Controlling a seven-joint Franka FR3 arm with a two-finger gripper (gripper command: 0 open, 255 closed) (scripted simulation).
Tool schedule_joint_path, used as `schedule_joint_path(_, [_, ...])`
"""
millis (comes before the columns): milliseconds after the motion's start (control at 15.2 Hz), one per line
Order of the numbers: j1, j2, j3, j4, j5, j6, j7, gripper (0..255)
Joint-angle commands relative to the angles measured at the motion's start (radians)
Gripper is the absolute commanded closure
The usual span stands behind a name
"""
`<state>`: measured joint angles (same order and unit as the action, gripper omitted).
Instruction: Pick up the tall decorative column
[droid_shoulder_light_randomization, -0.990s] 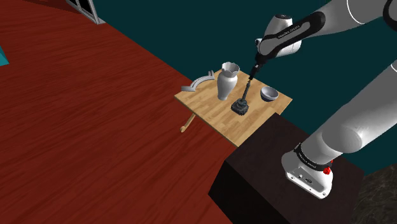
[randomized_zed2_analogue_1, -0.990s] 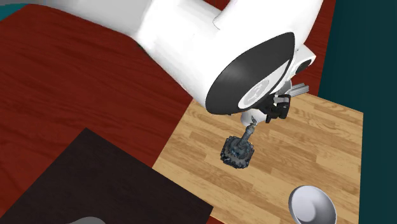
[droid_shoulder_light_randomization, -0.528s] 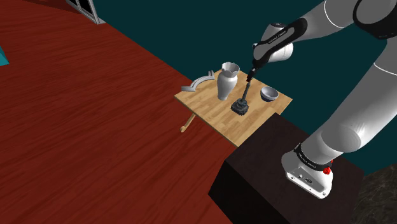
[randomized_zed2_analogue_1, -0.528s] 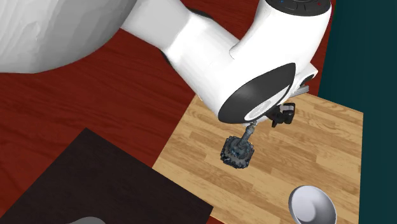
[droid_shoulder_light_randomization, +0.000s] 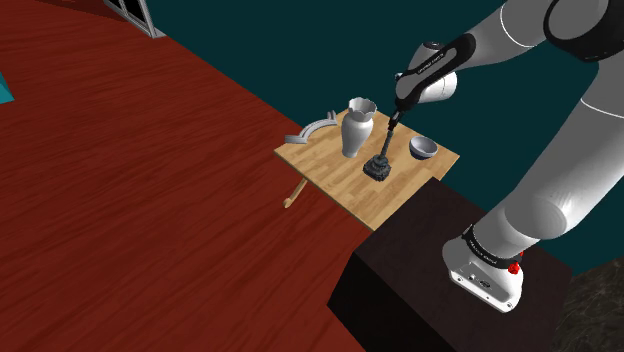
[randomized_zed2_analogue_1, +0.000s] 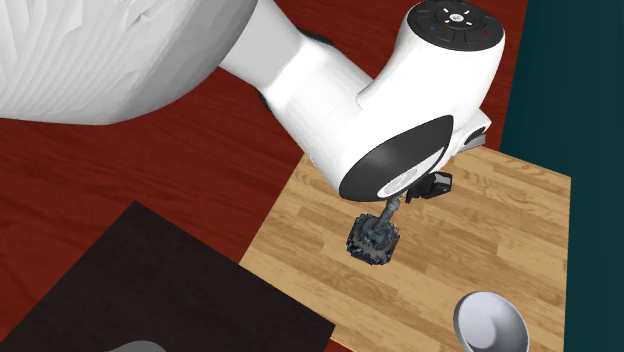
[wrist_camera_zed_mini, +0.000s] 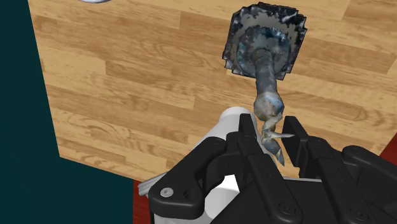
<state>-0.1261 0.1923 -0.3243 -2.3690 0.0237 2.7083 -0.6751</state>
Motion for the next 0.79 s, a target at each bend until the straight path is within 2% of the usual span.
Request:
schedule_joint_path(0, [0.0, 0.0, 0.0, 0.0, 0.0, 0.0, 0.0, 255])
schedule_joint_path(330, [0.001, 0.002, 0.001, 0.0, 0.001, 0.002, 0.001, 255])
schedule_joint_path(726, [0.012, -0.069, -0.015, 0.01, -0.042, -0.076, 0.029, 255])
